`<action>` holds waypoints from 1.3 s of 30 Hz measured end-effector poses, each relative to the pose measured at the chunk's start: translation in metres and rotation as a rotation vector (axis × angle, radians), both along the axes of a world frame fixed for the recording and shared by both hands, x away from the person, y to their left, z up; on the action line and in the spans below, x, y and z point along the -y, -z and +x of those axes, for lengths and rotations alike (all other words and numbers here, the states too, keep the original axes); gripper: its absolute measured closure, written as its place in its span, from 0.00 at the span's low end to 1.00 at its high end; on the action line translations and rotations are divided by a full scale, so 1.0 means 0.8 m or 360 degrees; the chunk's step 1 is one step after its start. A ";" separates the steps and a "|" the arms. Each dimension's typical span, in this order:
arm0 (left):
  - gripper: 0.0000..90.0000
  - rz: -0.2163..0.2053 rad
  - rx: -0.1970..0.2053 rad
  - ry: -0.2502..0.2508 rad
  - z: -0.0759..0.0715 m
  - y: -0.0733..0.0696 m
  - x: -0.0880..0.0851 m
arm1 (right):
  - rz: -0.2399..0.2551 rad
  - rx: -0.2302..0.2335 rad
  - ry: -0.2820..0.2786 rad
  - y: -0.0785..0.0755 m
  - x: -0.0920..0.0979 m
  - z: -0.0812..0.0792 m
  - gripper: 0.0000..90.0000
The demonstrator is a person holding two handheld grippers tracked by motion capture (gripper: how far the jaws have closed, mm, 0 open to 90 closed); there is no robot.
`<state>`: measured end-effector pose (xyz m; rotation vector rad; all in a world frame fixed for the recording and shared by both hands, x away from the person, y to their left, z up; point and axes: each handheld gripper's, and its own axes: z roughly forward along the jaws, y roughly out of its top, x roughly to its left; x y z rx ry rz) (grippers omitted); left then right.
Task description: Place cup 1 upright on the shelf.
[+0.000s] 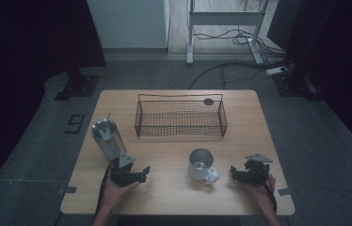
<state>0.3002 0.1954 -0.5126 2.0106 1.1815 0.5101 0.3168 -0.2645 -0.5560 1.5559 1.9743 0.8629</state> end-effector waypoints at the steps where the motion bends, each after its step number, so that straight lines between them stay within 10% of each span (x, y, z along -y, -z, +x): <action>1: 0.17 0.0000 0.0000 0.0000 0.000 0.000 0.000 | 0.0000 0.0000 0.0000 0.000 0.000 0.000 0.06; 39: 0.09 -0.0212 0.0141 -0.0272 -0.013 -0.041 -0.088 | 0.0001 0.0003 -0.0015 0.000 0.002 0.000 0.06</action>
